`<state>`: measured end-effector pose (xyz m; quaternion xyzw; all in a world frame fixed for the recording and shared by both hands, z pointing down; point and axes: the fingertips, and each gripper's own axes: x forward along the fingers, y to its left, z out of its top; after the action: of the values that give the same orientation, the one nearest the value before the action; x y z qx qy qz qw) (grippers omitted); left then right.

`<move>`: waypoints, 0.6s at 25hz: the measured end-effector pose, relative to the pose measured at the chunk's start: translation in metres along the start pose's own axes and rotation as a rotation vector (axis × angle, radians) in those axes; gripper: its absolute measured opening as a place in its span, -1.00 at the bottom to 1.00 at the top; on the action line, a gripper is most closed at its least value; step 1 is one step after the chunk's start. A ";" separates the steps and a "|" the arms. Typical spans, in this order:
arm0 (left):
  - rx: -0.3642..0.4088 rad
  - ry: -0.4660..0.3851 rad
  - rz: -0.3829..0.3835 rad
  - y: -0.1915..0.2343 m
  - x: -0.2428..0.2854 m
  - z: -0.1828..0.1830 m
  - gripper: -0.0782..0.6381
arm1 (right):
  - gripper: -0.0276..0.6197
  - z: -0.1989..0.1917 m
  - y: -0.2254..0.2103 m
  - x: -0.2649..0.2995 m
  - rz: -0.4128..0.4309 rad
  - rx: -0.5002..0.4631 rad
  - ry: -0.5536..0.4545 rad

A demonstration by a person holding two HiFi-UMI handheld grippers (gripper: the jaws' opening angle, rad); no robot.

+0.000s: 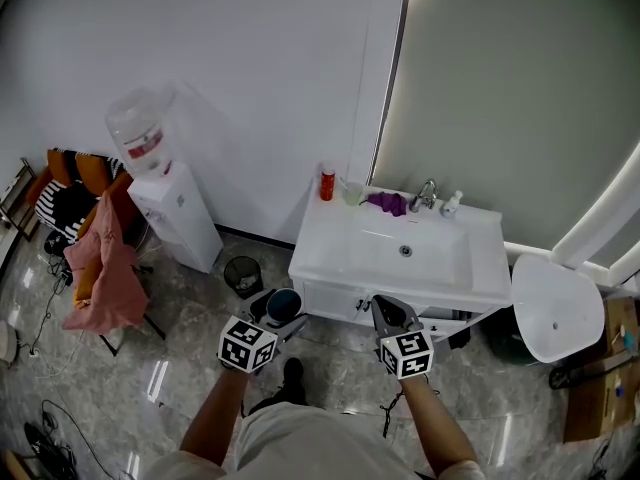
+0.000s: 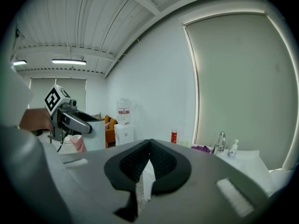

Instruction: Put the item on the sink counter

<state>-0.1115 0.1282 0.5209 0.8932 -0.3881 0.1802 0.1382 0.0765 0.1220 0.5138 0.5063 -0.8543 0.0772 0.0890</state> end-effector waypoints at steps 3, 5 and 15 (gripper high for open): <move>0.002 0.006 -0.016 0.017 0.014 0.006 0.29 | -0.88 0.002 -0.007 0.018 -0.009 0.004 0.008; 0.006 0.012 -0.027 0.030 0.024 0.011 0.29 | -0.88 0.004 -0.010 0.032 -0.018 0.003 0.015; 0.034 0.049 -0.112 0.109 0.078 0.035 0.30 | -0.88 0.016 -0.027 0.114 -0.082 0.042 0.043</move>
<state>-0.1358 -0.0074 0.5348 0.9110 -0.3309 0.2006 0.1426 0.0453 0.0081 0.5262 0.5410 -0.8288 0.1021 0.1000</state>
